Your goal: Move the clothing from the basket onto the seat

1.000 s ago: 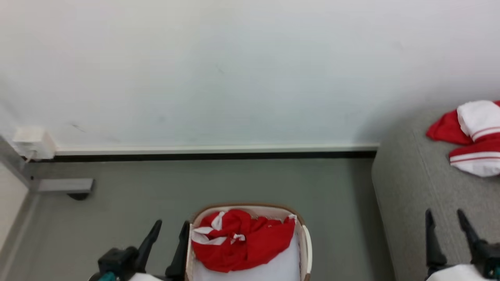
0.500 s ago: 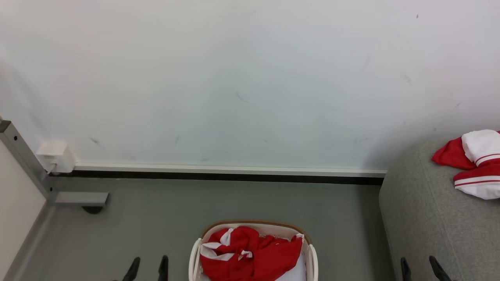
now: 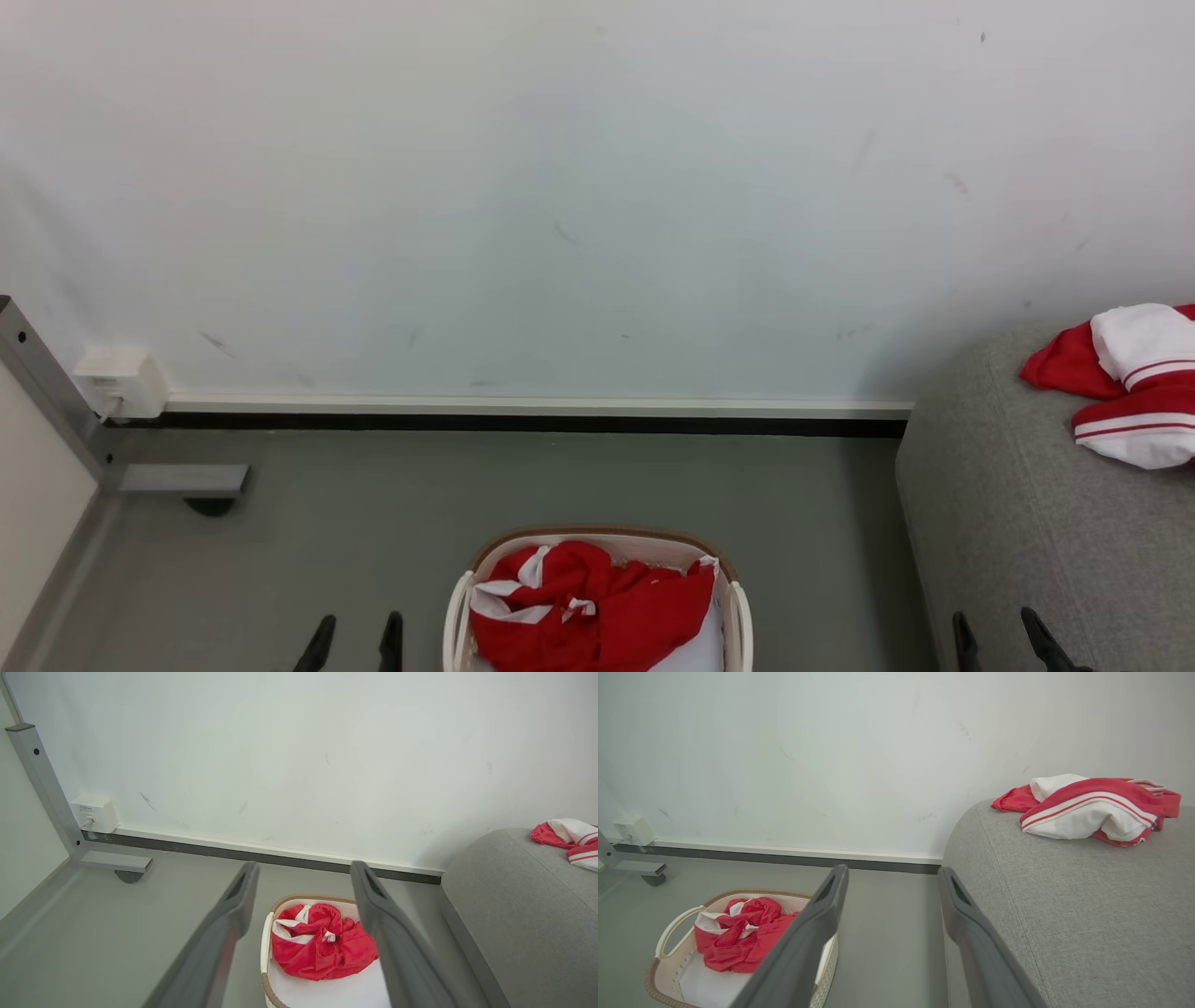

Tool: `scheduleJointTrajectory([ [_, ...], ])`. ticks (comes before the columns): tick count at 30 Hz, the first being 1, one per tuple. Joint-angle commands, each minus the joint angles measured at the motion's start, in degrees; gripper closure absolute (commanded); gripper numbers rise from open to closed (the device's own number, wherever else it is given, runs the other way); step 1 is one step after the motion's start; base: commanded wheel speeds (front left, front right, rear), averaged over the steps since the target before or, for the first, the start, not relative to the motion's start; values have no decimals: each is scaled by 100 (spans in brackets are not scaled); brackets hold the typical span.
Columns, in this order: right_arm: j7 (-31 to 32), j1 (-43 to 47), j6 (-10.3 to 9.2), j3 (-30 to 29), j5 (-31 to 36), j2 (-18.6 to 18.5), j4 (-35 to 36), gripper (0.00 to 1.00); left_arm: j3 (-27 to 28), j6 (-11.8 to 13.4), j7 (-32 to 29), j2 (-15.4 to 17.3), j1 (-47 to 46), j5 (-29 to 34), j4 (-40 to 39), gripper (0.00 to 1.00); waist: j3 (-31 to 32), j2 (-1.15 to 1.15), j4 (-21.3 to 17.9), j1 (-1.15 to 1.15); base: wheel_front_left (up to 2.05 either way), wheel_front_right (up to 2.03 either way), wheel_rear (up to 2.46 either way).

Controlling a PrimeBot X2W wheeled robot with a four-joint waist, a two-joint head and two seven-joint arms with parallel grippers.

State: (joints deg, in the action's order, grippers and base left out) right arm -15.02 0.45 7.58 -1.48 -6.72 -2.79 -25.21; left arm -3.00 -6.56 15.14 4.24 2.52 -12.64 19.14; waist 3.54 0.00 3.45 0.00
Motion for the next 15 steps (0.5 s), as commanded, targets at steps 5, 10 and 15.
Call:
scheduleJointTrajectory([
  [5, -22, -212, -16, 115, -25, -21, 178, 0, -24, -62, 2, -28, -208, 123, 32, 0, -288, 0, -222, 0, 0, 0, 0],
  [10, -23, -522, -16, 157, 62, -21, 453, 0, -222, -87, 1, 4, -671, 167, 121, 0, -931, 0, -423, 0, 0, 0, 0],
  [15, -21, -1139, -16, 133, 63, -20, 908, 0, -666, -94, 1, 168, -1635, 53, 462, 0, -2026, 0, -726, 0, 0, 0, 0],
])
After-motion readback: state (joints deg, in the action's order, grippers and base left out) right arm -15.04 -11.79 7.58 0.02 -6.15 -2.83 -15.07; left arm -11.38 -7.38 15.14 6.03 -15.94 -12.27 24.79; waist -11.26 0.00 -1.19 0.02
